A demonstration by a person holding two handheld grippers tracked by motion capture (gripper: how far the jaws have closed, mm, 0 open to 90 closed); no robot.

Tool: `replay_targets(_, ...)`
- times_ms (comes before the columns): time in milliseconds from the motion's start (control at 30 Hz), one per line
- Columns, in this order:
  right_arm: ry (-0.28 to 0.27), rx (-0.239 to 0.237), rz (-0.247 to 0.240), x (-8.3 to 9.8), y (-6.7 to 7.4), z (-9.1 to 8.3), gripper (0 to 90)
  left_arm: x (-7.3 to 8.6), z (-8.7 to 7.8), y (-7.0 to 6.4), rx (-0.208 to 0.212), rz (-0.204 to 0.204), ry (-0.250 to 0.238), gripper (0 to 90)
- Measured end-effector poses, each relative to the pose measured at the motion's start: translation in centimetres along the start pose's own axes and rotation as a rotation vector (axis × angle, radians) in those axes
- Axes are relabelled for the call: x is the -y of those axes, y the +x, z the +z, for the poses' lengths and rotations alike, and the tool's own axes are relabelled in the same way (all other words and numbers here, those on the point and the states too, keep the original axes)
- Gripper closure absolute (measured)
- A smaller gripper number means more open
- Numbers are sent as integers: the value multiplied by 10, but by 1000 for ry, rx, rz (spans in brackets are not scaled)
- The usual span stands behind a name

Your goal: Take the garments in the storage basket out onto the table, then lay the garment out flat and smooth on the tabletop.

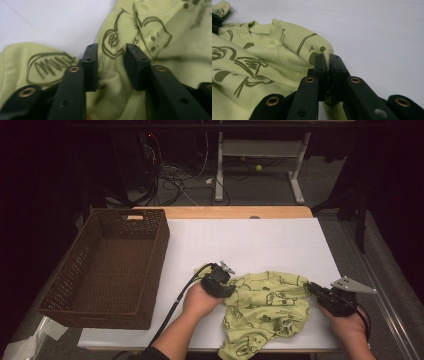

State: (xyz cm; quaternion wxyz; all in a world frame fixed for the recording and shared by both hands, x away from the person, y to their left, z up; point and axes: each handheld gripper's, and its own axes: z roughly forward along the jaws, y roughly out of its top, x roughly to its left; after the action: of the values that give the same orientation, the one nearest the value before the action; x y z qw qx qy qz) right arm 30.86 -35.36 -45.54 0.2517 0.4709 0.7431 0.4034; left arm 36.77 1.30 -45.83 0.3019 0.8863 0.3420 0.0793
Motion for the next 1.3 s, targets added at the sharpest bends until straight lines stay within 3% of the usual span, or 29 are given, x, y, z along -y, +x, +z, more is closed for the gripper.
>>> replay_targets(67, 4, 1, 1, 0, 1, 2, 862, 8, -2, 0, -5, -6, -37, 670)
replay_targets(167, 6, -5, -2, 1, 2, 4, 862, 18, -5, 4, 23, -23, -79, 781)
replay_targets(267, 8, 1, -1, 2, 4, 2, 862, 22, -7, 5, 19, -48, -117, 812)
replay_targets(400, 2, -2, 1, 3, 7, -1, 862, 25, -15, 10, 5, -73, -172, 816)
replay_targets(633, -25, 4, -1, 5, 10, -11, 862, 26, -30, 5, -18, -59, -271, 817)
replay_targets(1133, -127, 38, 14, -1, 19, -26, 862, 23, -50, 2, -46, -44, -388, 817)
replay_targets(1233, -155, 37, 21, -5, 20, -28, 862, 16, -55, 3, -75, -20, -394, 817)
replay_targets(1300, -165, 54, 16, -14, 19, -25, 862, 5, -58, 12, -105, -15, -387, 817)
